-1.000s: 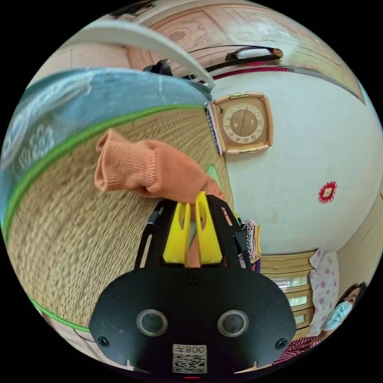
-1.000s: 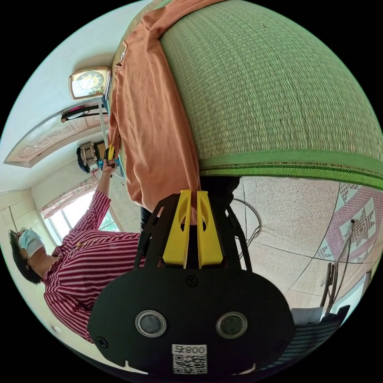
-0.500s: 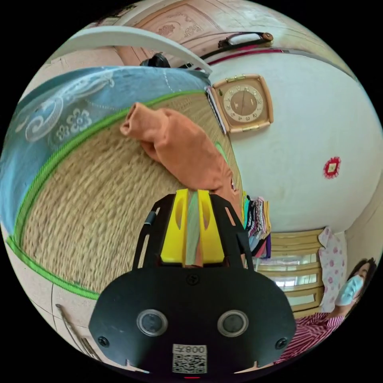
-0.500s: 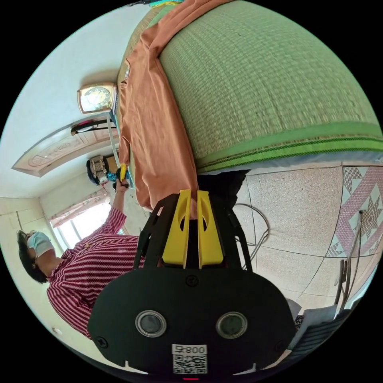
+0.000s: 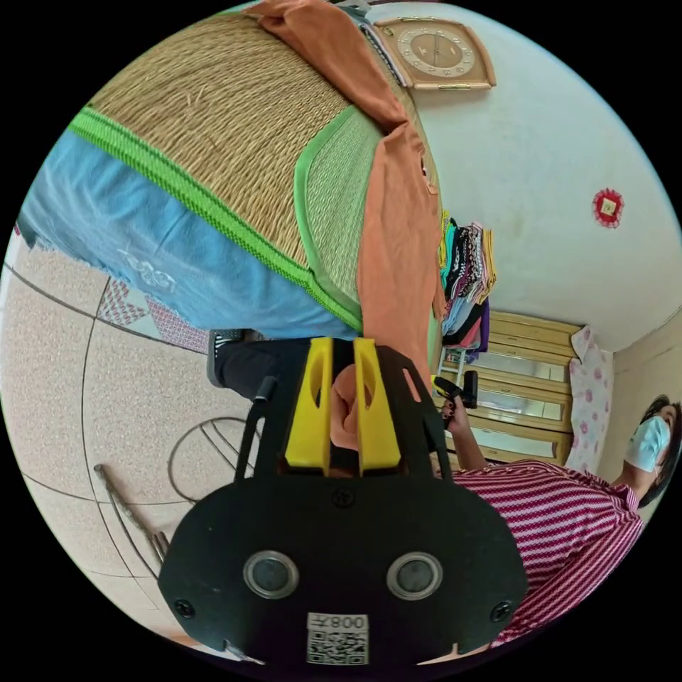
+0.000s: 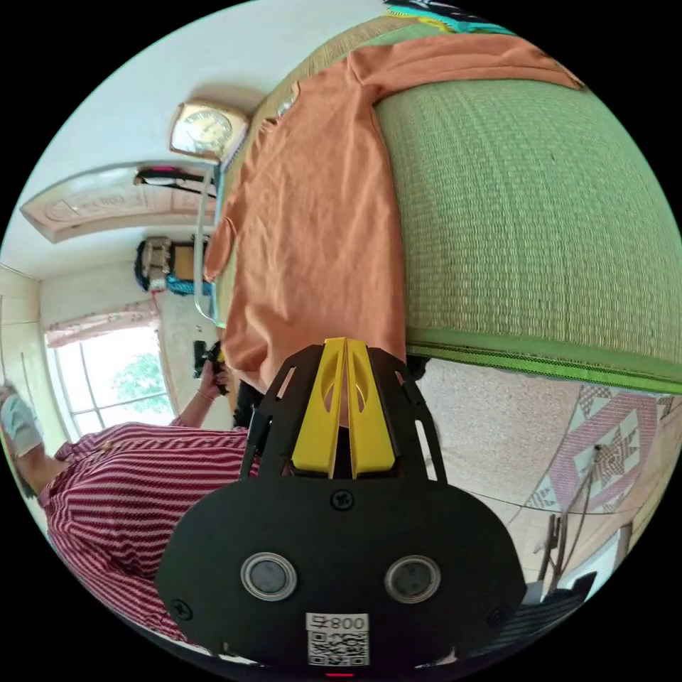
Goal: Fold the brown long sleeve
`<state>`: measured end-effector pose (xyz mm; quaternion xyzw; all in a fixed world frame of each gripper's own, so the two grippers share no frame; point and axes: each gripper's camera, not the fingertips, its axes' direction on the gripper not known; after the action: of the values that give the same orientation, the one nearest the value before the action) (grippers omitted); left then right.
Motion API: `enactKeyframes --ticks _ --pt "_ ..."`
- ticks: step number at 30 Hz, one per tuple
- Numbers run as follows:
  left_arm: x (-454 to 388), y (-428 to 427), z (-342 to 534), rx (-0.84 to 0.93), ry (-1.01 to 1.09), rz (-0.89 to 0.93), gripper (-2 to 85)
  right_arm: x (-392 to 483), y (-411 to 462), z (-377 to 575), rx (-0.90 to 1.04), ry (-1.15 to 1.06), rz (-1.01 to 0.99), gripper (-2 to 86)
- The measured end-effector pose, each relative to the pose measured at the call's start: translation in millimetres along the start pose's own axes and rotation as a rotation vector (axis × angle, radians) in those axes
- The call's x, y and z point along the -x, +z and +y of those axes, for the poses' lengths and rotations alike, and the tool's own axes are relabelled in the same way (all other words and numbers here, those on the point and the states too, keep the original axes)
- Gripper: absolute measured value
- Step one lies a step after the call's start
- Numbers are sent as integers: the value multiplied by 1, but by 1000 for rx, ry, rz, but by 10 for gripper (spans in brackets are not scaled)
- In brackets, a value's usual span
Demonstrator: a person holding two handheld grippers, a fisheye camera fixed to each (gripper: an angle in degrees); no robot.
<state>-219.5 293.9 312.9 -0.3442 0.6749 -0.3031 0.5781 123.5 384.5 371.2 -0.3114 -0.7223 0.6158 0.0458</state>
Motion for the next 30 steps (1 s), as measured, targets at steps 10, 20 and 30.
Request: enactKeyframes --ticks 10,20,30 --pt "-1 3 -5 -44 88 -64 21 -18 58 30 7 13 1 1" --pt "30 82 -22 112 46 -201 15 -2 74 35 9 -43 84 1" --pt "23 68 -68 -139 154 -264 3 12 82 42 -9 -54 91 2"
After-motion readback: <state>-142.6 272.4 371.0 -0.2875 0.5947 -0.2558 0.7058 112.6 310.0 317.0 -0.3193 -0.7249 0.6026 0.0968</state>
